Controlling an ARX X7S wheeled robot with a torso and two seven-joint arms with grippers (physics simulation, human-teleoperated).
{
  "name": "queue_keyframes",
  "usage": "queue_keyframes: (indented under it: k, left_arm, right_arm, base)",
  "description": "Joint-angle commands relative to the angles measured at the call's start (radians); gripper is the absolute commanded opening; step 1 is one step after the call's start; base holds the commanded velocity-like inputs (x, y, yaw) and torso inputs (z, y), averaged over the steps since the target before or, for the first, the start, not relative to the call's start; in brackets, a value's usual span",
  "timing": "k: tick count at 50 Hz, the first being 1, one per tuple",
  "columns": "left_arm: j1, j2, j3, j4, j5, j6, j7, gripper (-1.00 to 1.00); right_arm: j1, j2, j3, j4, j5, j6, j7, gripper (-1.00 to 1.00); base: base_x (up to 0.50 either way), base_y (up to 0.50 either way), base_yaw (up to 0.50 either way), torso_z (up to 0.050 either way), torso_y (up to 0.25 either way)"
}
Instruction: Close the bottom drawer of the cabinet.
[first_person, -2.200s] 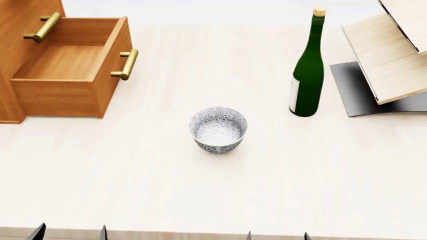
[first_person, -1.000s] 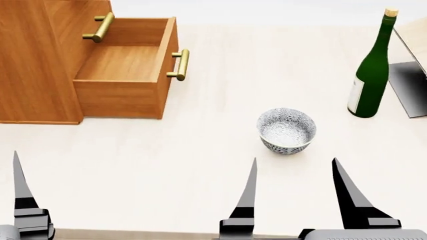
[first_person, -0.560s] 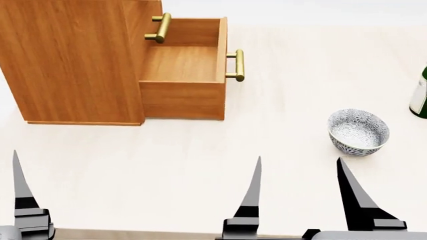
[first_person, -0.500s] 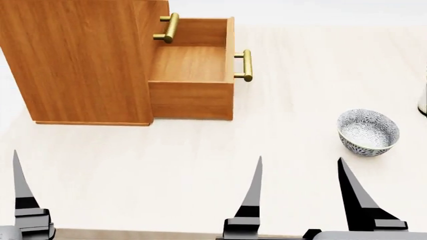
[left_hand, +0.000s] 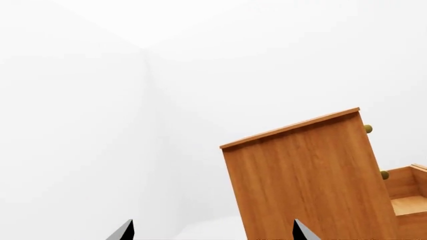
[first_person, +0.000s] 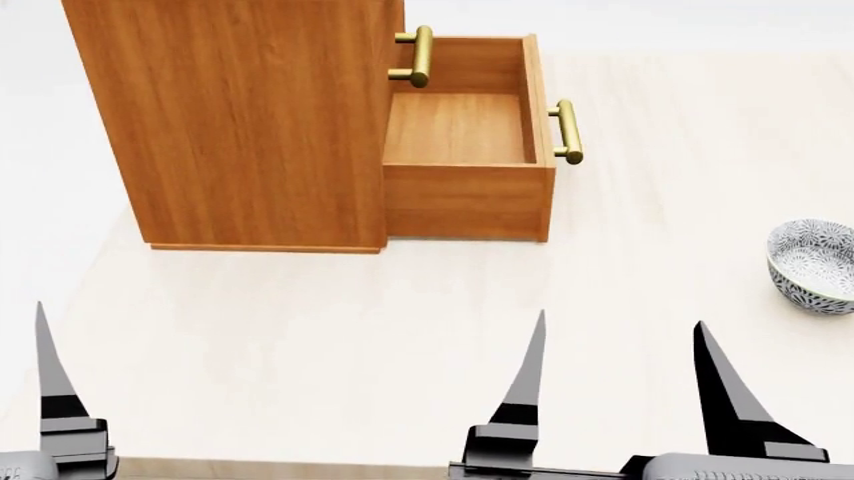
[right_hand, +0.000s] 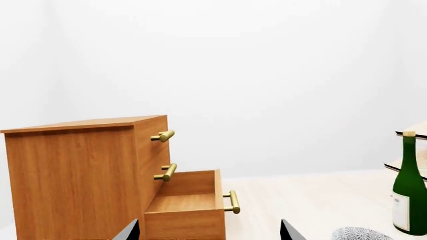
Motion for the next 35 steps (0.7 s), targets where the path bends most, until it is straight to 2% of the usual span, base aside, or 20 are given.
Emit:
queue_keyframes:
  k: [1, 6, 35]
  left_arm:
    - [-0.001, -0.004, 0.01, -0.002, 0.0, -0.003, -0.009, 1.0]
    - [-0.001, -0.005, 0.01, 0.002, -0.001, -0.006, -0.013, 1.0]
    - [0.003, -0.018, 0.019, 0.009, -0.013, -0.01, -0.03, 1.0]
  right_arm:
    - [0.009, -0.004, 0.029, -0.009, 0.048, 0.037, 0.018, 1.0]
    - [0.007, -0.011, 0.056, -0.022, 0.121, 0.043, -0.005, 1.0]
    - [0.022, 0.014, 0.038, -0.013, 0.141, 0.048, 0.027, 1.0]
  base:
    - [0.0, 0.0, 0.0, 0.0, 0.0]
    - [0.07, 0.0, 0.0, 0.0, 0.0]
    - [0.5, 0.0, 0.0, 0.0, 0.0]
